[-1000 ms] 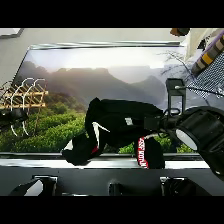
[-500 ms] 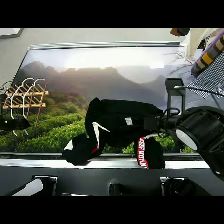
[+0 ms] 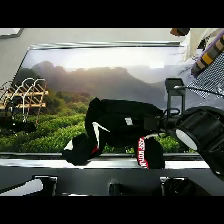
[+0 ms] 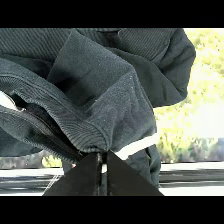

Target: Fold the clothes and pants, and hang the long-sleeved shirts on hangers.

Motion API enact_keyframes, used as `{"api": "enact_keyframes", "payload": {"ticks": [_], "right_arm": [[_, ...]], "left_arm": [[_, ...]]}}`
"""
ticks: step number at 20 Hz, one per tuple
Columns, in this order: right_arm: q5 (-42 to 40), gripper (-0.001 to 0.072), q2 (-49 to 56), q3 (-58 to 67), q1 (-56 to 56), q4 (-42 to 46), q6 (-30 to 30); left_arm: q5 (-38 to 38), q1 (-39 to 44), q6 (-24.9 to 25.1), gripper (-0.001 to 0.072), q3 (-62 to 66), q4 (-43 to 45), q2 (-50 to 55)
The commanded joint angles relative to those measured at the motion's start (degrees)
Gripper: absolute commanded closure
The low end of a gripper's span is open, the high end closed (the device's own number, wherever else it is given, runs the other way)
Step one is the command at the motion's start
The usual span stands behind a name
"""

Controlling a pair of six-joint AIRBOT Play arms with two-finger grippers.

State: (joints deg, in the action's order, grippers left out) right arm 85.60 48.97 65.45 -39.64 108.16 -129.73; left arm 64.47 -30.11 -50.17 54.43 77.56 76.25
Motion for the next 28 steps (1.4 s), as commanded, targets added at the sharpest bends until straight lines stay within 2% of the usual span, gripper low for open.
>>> {"api": "enact_keyframes", "payload": {"ticks": [1,8,9,10,11,13,14,23,28], "right_arm": [[-0.02,0.0661,-0.02,0.04,-0.02,-0.02,-0.04],[-0.07,0.0661,-0.02,0.04,-0.02,-0.02,-0.07],[-0.07,0.0661,-0.02,0.04,-0.02,-0.02,-0.07],[-0.07,0.0661,-0.02,0.04,-0.02,-0.02,-0.07],[-0.07,0.0661,-0.02,0.04,-0.02,-0.02,-0.07],[-0.04,0.0661,-0.02,0.04,-0.02,-0.02,-0.07],[-0.04,0.0661,-0.02,0.04,-0.02,-0.02,-0.07],[-0.04,0.0661,-0.02,0.04,-0.02,0.0,-0.07],[-0.15,0.0662,0.59,0.04,-0.02,0.07,-0.04]], "left_arm": [[-0.17,0.09,0.74,0.0112,-0.04,0.0,2.01],[-0.44,0.11,0.72,0.0121,-0.04,-0.02,4.83],[-0.48,0.11,0.72,0.0195,-0.04,-0.02,4.85],[-0.48,0.09,0.72,0.0352,-0.02,-0.02,4.83],[-0.48,0.11,0.72,0.0469,-0.02,-0.02,4.83],[-0.46,0.09,0.72,0.0616,0.02,-0.04,4.83],[-0.48,0.09,0.72,0.0664,0.04,-0.04,4.76],[-0.48,0.09,0.68,0.067,7.98,-2.03,1.4],[-0.7,1.05,0.37,0.067,13.4,-6.93,-4.2]]}}
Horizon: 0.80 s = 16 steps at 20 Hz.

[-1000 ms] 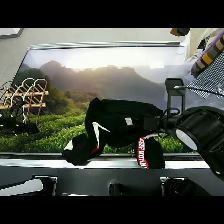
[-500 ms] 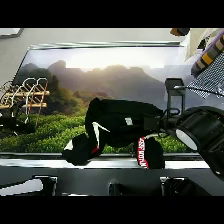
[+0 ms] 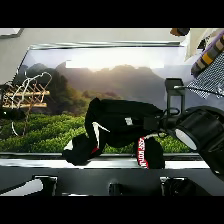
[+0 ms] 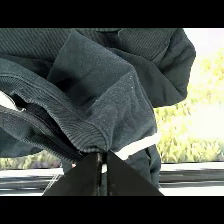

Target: Fold the clothes and pants, and hang the long-sleeved shirts on hangers.

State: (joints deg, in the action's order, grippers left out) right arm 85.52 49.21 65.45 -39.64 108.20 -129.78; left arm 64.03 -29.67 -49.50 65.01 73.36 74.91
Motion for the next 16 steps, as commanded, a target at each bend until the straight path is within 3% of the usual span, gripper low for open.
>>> {"api": "enact_keyframes", "payload": {"ticks": [1,3,8,13,16], "right_arm": [[-0.04,0.0662,0.63,0.04,-0.02,0.02,0.0],[0.0,0.0662,1.01,0.04,-0.02,0.02,0.0],[-0.13,0.0662,1.09,0.04,-0.02,0.5,0.02],[-0.31,0.0662,1.09,0.04,-0.02,1.09,0.02],[0.07,0.0662,1.09,0.04,-0.02,2.27,-0.02]], "left_arm": [[-0.57,1.36,-0.66,0.067,3.48,-2.71,-4.31],[-2.71,3.32,-0.98,0.0671,3.87,-2.73,-7.52],[-12.02,8.22,-8.66,0.0671,3.87,-4.09,-16.63],[-11.93,15.17,-8.61,0.0671,3.85,-10.75,-23.54],[-7.26,19.26,-8.61,0.0672,3.1,-14.08,-27.06]]}}
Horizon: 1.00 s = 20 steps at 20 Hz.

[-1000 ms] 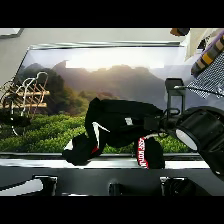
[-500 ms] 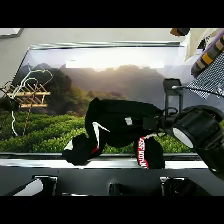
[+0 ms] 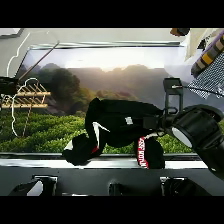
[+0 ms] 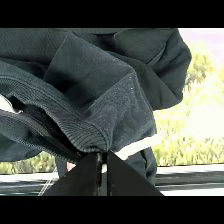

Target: Fold the clothes and pants, and hang the long-sleeved shirts on hangers.

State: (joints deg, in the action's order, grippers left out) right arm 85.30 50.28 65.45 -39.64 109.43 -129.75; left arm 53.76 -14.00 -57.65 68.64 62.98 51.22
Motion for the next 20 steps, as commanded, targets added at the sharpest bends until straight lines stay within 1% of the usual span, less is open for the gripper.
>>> {"api": "enact_keyframes", "payload": {"ticks": [1,2,4,5,6,8,11,13,15,16,18,20], "right_arm": [[0.2,0.0662,0.04,0.04,0.0,1.86,-0.07],[0.11,0.0662,0.04,0.04,0.15,2.62,-0.15],[0.09,0.0662,0.28,0.04,0.15,4.61,-0.76],[0.22,0.0662,0.76,0.04,0.15,5.35,-0.74],[0.28,0.0662,1.4,0.04,0.15,5.73,-0.76],[0.33,0.0662,3.26,0.04,0.15,5.81,-1.46],[0.31,0.0662,5.81,0.04,0.15,6.25,-4.17],[0.33,0.0663,6.6,0.04,0.15,7.43,-5.9],[0.66,0.0663,6.82,0.04,0.15,8.9,-7.89],[1.09,0.0663,6.82,0.04,0.15,9.73,-8.9],[1.88,0.0663,6.82,0.04,0.15,11.15,-10.73],[1.79,0.0663,6.93,0.04,0.15,11.41,-11.87]], "left_arm": [[4.28,4.81,-0.35,0.0673,-2.51,-5.16,-5.18],[4.37,6.19,1.44,0.0674,-5.92,-6.91,-7.82],[6.49,8.76,10.78,0.0674,-14.4,-10.69,-13.86],[8.28,9.86,13.46,0.0673,-18.34,-12.59,-16.7],[9.73,10.88,14.45,0.0673,-21.99,-14.58,-19.82],[10.16,12.76,14.4,0.0673,-27.39,-17.51,-25.57],[10.75,13.51,13.44,0.0672,-30.67,-18.49,-32.37],[14.45,13.51,11.54,0.0672,-30.84,-18.49,-34.93],[21.42,13.51,10.93,0.0672,-30.84,-18.71,-36.28],[23.76,13.51,10.93,0.0672,-30.84,-19.43,-36.96],[25.88,13.51,10.32,0.0672,-30.84,-21.73,-38.73],[27.12,13.51,8.98,0.0672,-30.86,-22.08,-40.3]]}}
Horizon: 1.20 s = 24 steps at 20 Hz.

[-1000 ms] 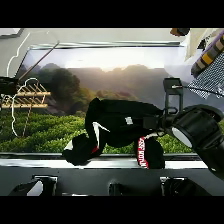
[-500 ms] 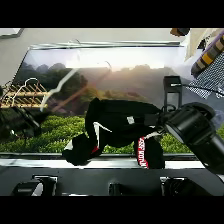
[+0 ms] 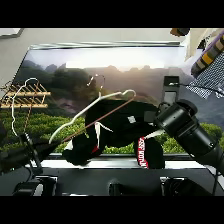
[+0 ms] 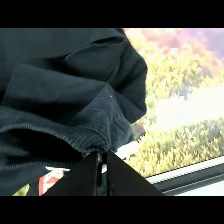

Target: Fold the clothes and pants, and hang the long-sleeved shirts on hangers.

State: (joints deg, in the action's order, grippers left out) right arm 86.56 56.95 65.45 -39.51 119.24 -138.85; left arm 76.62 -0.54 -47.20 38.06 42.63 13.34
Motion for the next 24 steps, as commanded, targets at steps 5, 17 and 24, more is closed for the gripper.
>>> {"api": "enact_keyframes", "payload": {"ticks": [5,17,24], "right_arm": [[-0.5,0.0663,0.48,0.04,0.02,1.86,-4.57],[-0.28,0.0663,1.77,0.04,0.02,3.85,-7.34],[-0.28,0.0663,3.41,0.04,0.02,3.91,-7.37]], "left_arm": [[5.51,0.37,-2.36,0.0672,-0.33,-2.64,-2.71],[8.59,1.33,-3.85,0.0672,-0.52,-6.58,-3.15],[8.98,1.33,-5.97,0.0672,-0.57,-6.4,-3.56]]}}
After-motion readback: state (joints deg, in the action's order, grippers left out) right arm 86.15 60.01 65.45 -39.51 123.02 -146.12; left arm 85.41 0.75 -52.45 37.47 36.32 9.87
